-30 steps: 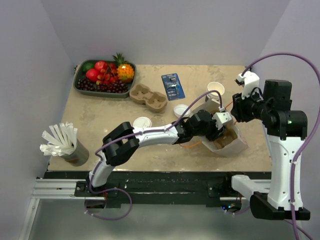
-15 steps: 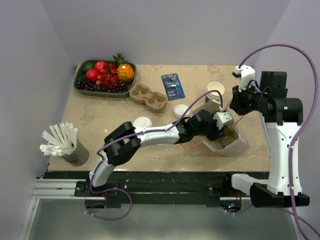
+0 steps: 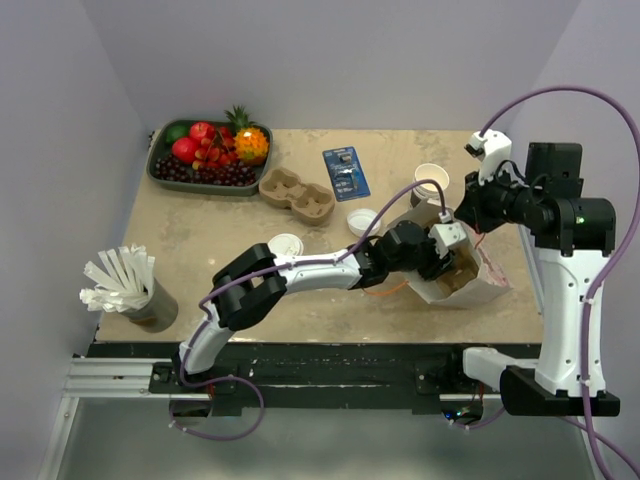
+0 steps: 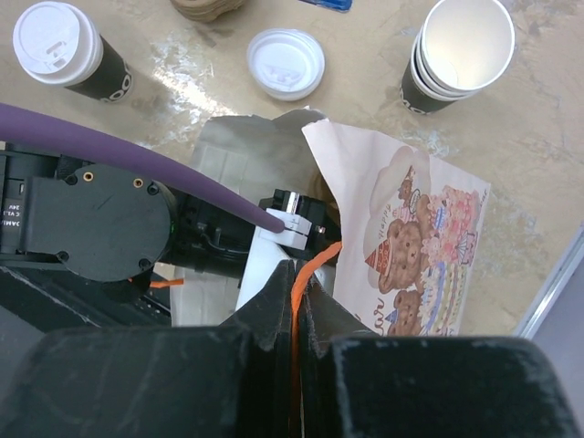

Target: Pack the takeout coffee

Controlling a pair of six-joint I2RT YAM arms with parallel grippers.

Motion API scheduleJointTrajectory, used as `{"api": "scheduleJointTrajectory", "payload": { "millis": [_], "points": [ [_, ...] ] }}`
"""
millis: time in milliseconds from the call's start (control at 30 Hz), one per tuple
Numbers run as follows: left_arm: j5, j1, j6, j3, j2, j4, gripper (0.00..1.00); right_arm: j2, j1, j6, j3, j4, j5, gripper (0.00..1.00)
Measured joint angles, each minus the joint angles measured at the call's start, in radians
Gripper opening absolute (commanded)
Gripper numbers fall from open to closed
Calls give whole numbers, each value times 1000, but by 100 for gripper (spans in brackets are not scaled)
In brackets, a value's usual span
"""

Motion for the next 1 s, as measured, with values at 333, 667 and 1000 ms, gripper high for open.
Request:
{"api": "scheduleJointTrajectory", "payload": {
  "millis": [333,667,1000],
  "points": [
    [20,-2,9,-60,-11,61,0,-18,0,0,-12,-10,-82,0],
    [23,-10,45,-49,1,80,0,-10,0,0,-13,-4,-270,0],
    [6,-19,42,-5,69,191,0,-12,19,-2,-21,-19,-346,0]
  ]
}}
